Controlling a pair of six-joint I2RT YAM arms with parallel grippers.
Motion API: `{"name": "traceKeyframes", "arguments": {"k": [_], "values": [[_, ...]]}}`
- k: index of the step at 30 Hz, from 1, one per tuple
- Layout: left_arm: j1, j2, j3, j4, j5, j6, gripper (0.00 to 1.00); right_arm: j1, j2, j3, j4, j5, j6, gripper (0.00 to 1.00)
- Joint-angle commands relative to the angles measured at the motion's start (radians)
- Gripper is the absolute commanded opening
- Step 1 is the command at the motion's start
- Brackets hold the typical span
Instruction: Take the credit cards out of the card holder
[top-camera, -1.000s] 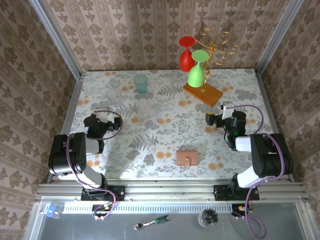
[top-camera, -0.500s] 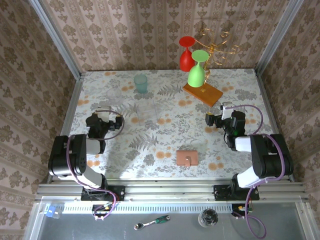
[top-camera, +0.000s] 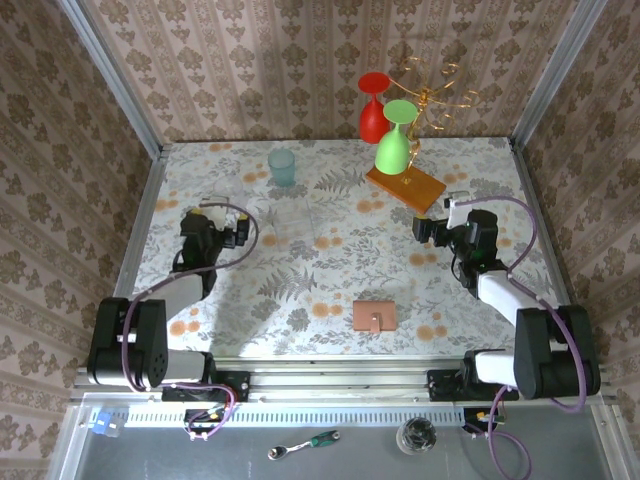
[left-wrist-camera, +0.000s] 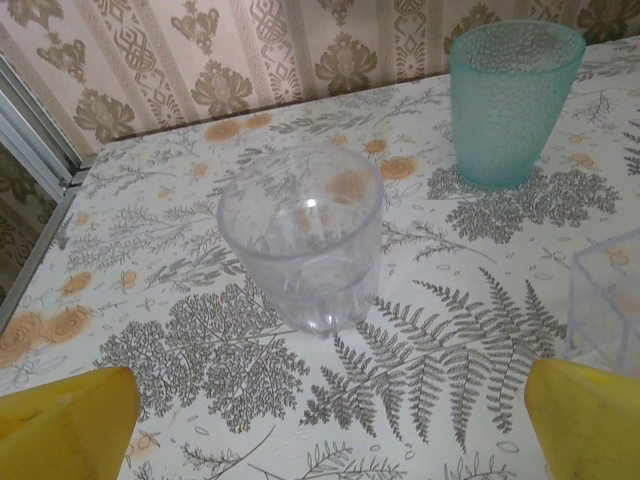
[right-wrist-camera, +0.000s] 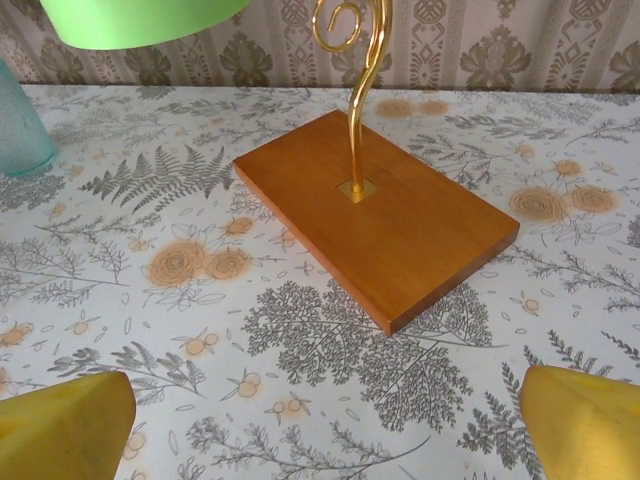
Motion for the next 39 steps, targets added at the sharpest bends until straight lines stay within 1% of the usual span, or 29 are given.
{"name": "traceKeyframes", "arguments": {"k": [1, 3, 5, 7, 8, 10, 11, 12, 14, 20, 22, 26, 30, 33, 39], "values": [[-0.034, -0.032, 0.070, -0.192, -0.093, -0.037, 1.00, 0.038, -0.070, 0.050, -0.181, 0.039, 0.023, 1.00], [-0.065, -0.037, 0.142, -0.326, -0.147, -0.084, 1.00, 0.069, -0.109, 0.058, -0.241, 0.051, 0.023, 1.00], [-0.086, -0.023, 0.225, -0.477, -0.206, -0.170, 1.00, 0.096, -0.143, 0.058, -0.278, 0.059, 0.034, 1.00], [-0.096, 0.009, 0.312, -0.622, -0.217, -0.239, 1.00, 0.124, -0.170, 0.058, -0.309, 0.058, 0.044, 1.00], [-0.101, 0.028, 0.357, -0.685, -0.208, -0.275, 1.00, 0.142, -0.185, 0.060, -0.327, 0.062, 0.047, 1.00], [-0.101, 0.065, 0.424, -0.774, -0.151, -0.337, 1.00, 0.174, -0.207, 0.062, -0.350, 0.074, 0.050, 1.00], [-0.101, 0.085, 0.456, -0.810, -0.100, -0.359, 0.97, 0.189, -0.216, 0.062, -0.359, 0.082, 0.053, 1.00], [-0.101, 0.105, 0.480, -0.830, -0.051, -0.378, 0.93, 0.203, -0.222, 0.061, -0.364, 0.088, 0.056, 1.00], [-0.103, 0.138, 0.507, -0.848, 0.034, -0.422, 0.90, 0.221, -0.231, 0.055, -0.365, 0.091, 0.071, 1.00], [-0.107, 0.225, 0.569, -0.879, 0.187, -0.576, 0.77, 0.259, -0.246, 0.056, -0.380, 0.105, 0.098, 0.99], [-0.117, 0.251, 0.577, -0.878, 0.222, -0.613, 0.74, 0.265, -0.250, 0.049, -0.371, 0.110, 0.100, 0.99], [-0.153, 0.309, 0.604, -0.888, 0.246, -0.664, 0.64, 0.266, -0.247, 0.044, -0.374, 0.121, 0.102, 0.99], [-0.192, 0.356, 0.650, -0.937, 0.203, -0.674, 0.52, 0.270, -0.248, 0.045, -0.383, 0.126, 0.110, 0.99], [-0.204, 0.388, 0.688, -0.979, 0.179, -0.673, 0.42, 0.271, -0.250, 0.047, -0.393, 0.142, 0.115, 0.99], [-0.212, 0.442, 0.752, -1.042, 0.137, -0.662, 0.33, 0.272, -0.251, 0.048, -0.405, 0.149, 0.108, 0.99]]}}
